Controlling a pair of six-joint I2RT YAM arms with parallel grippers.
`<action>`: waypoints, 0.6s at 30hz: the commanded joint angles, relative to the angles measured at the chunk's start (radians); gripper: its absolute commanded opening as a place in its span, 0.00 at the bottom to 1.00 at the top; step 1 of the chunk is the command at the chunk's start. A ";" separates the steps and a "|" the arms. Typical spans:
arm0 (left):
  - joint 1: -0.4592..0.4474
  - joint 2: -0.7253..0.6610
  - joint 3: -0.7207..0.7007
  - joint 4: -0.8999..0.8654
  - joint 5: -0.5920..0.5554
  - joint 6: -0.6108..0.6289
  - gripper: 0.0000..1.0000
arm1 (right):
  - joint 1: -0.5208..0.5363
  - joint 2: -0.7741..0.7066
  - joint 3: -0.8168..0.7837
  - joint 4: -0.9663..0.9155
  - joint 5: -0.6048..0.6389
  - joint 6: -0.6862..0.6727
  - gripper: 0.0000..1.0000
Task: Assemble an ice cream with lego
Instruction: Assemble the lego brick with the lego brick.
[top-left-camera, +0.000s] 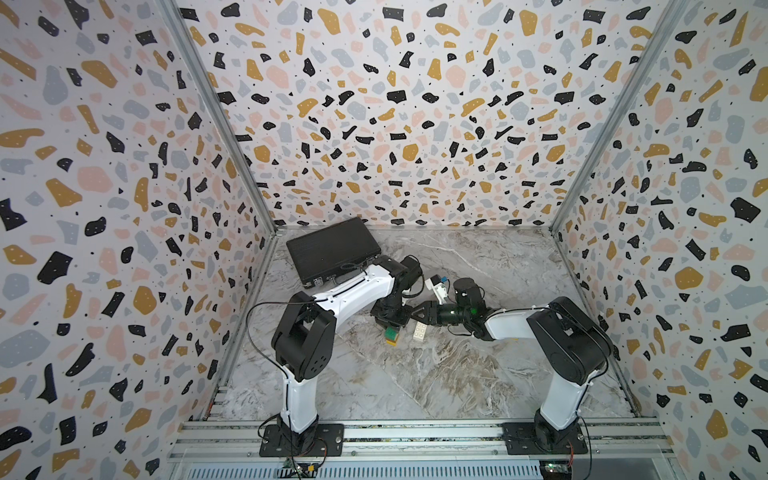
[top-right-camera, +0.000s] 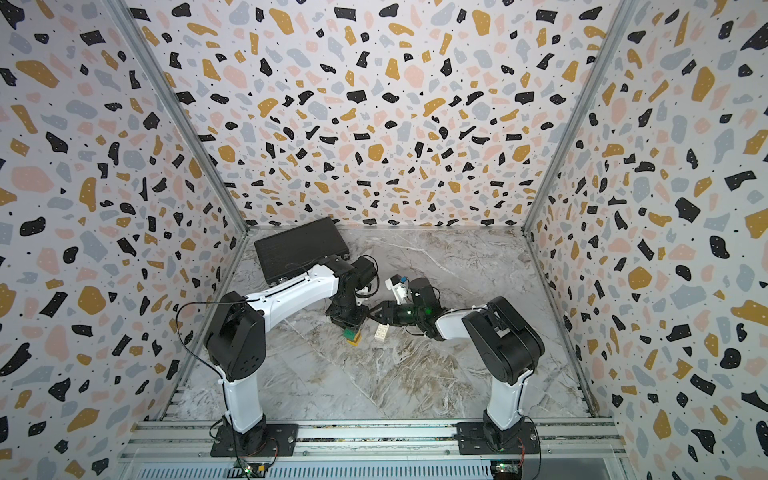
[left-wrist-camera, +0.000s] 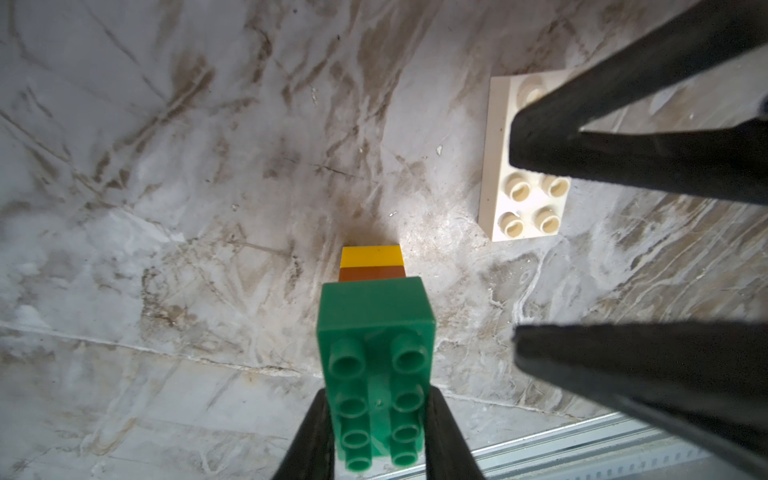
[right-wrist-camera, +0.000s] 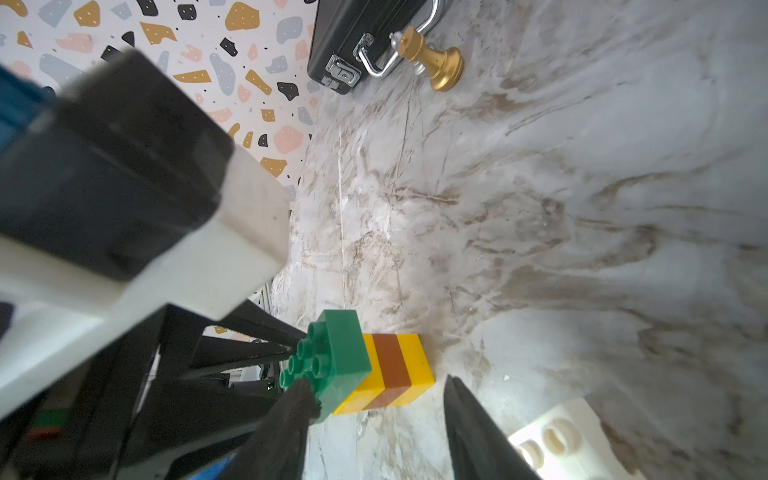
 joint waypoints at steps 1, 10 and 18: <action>0.005 -0.034 0.037 -0.037 0.005 -0.015 0.04 | 0.006 -0.024 0.032 -0.027 0.007 -0.027 0.55; 0.005 -0.020 -0.004 -0.037 0.031 -0.028 0.04 | 0.013 -0.023 0.039 -0.044 0.004 -0.038 0.55; 0.005 0.002 -0.020 -0.035 0.041 -0.039 0.04 | 0.020 -0.022 0.048 -0.065 0.004 -0.054 0.55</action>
